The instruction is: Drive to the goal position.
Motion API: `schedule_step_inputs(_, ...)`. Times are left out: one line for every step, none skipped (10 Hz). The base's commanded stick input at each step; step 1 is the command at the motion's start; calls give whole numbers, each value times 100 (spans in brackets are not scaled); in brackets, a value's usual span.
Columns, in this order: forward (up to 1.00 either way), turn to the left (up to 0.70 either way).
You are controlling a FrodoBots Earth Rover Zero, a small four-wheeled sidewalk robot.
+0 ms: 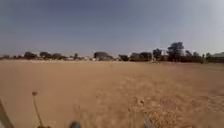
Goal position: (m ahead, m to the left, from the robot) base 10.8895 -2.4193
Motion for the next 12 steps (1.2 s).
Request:
schedule_step_inputs(70,0)
schedule_step_inputs(70,0)
schedule_step_inputs(70,0)
schedule_step_inputs(70,0)
schedule_step_inputs(70,0)
schedule_step_inputs(70,0)
schedule_step_inputs(70,0)
schedule_step_inputs(70,0)
schedule_step_inputs(70,0)
schedule_step_inputs(70,0)
schedule_step_inputs(70,0)
schedule_step_inputs(70,0)
